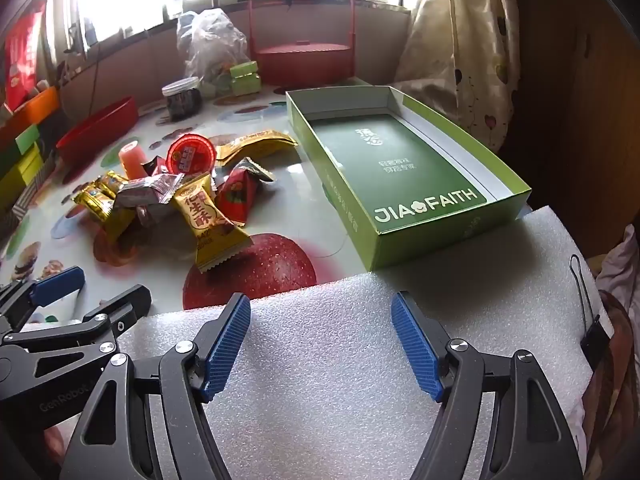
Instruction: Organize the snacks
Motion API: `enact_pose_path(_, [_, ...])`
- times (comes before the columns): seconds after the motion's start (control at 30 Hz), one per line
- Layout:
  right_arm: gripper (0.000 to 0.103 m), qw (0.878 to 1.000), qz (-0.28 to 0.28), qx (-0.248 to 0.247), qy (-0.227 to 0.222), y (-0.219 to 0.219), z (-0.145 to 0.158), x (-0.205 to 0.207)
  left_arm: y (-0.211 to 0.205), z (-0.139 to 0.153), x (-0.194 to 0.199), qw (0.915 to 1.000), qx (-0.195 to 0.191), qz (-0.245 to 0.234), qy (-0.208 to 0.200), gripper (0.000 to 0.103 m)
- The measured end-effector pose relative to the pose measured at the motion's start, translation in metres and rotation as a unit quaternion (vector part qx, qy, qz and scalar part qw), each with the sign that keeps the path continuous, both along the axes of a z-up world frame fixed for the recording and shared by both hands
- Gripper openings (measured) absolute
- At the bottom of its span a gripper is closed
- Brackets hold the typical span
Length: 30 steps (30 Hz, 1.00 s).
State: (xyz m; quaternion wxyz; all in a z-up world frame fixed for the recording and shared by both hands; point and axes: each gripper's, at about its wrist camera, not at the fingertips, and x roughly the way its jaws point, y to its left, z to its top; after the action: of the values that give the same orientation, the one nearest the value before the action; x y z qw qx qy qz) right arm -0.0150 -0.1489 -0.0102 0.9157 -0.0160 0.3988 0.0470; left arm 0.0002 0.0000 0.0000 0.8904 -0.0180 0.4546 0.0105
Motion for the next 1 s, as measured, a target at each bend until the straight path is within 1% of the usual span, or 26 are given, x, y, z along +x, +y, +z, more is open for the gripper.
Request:
enact_pose_path(0.4, [0.073,1.0,0.001,0.0,-0.006,0.0004,0.0043,-0.0023,-0.001,0.0032,-0.0005,1.0,0.003,0.0,-0.003,0.084])
enact_pose_path(0.57, [0.073,1.0,0.0,0.0,-0.014,-0.001,0.001,-0.0039,-0.0012,0.0026,-0.0014,1.0,0.004,0.0,-0.005,0.084])
enact_pose_path(1.0, [0.074,1.0,0.0,0.0,-0.016,-0.0015,0.0012,-0.004,-0.0021,0.0021,-0.0021,1.0,0.005,0.0,-0.007,0.084])
